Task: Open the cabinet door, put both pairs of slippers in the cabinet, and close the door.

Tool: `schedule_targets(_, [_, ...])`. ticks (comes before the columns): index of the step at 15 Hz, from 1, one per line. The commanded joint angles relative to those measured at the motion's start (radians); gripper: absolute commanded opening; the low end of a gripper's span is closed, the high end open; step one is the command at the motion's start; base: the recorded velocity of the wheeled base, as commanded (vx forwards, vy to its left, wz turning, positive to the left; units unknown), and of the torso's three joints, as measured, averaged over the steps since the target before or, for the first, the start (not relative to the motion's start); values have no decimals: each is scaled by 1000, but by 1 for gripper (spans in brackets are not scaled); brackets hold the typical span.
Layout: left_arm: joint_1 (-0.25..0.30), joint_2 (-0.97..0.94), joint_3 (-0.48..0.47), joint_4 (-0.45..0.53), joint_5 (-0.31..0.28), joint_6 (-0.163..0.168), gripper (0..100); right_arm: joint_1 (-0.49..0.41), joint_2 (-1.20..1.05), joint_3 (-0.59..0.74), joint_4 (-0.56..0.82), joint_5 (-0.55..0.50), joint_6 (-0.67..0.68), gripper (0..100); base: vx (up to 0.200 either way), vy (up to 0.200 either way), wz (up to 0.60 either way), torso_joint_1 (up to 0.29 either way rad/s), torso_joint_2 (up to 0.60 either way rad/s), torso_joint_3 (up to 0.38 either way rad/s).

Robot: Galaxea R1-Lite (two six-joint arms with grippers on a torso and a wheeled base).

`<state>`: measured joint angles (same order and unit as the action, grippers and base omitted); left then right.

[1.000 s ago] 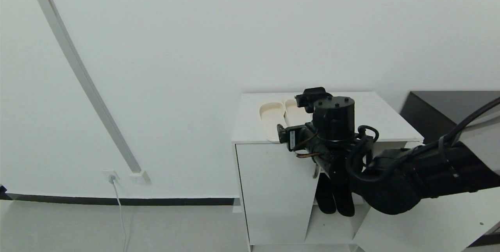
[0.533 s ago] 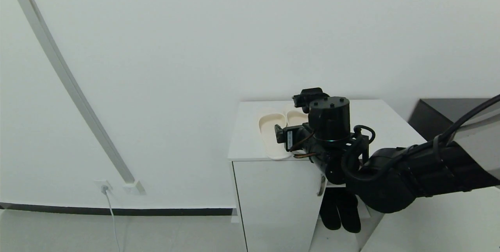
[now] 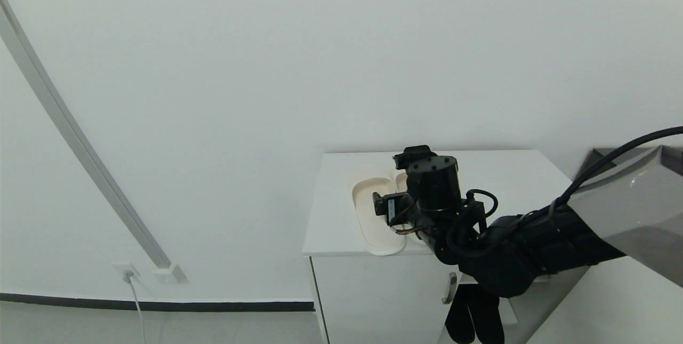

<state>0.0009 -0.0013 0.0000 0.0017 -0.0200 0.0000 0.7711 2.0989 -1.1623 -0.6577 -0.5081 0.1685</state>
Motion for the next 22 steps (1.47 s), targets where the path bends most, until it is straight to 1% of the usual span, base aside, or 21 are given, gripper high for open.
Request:
schedule_targets(1, [1, 1, 0, 0, 0, 0, 0, -10, 50, -31, -5, 6, -1, 100, 0, 0, 0, 0, 0, 0])
schedule_targets(5, [1, 1, 0, 0, 0, 0, 0, -45, 139, -128, -28, 14, -17, 100, 0, 0, 0, 0, 0, 0])
schedule_targets(6, [1, 1, 0, 0, 0, 0, 0, -70, 193, -186, -40, 14, -32, 100, 0, 0, 0, 0, 0, 0])
schedule_targets(7, [1, 1, 0, 0, 0, 0, 0, -75, 217, -215, -66, 25, -35, 100, 0, 0, 0, 0, 0, 0])
schedule_targets(8, [1, 1, 0, 0, 0, 0, 0, -78, 230, -227, -85, 46, -58, 100, 0, 0, 0, 0, 0, 0])
schedule_targets(10, [1, 1, 0, 0, 0, 0, 0, -81, 251, -263, -92, 52, -95, 100, 0, 0, 0, 0, 0, 0])
schedule_targets(12, [1, 1, 0, 0, 0, 0, 0, -81, 254, -273, -89, 52, -96, 100, 0, 0, 0, 0, 0, 0])
schedule_targets(13, [1, 1, 0, 0, 0, 0, 0, -81, 253, -273, -89, 52, -96, 0, 0, 0, 0, 0, 0, 0])
schedule_targets(18, [1, 1, 0, 0, 0, 0, 0, -79, 213, -247, -94, 52, -96, 0, 0, 0, 0, 0, 0, 0])
schedule_targets(20, [1, 1, 0, 0, 0, 0, 0, -76, 133, -168, -105, 65, -95, 0, 0, 0, 0, 0, 0, 0])
schedule_targets(22, [1, 1, 0, 0, 0, 0, 0, -76, 7, -10, -151, 161, -96, 0, 0, 0, 0, 0, 0, 0])
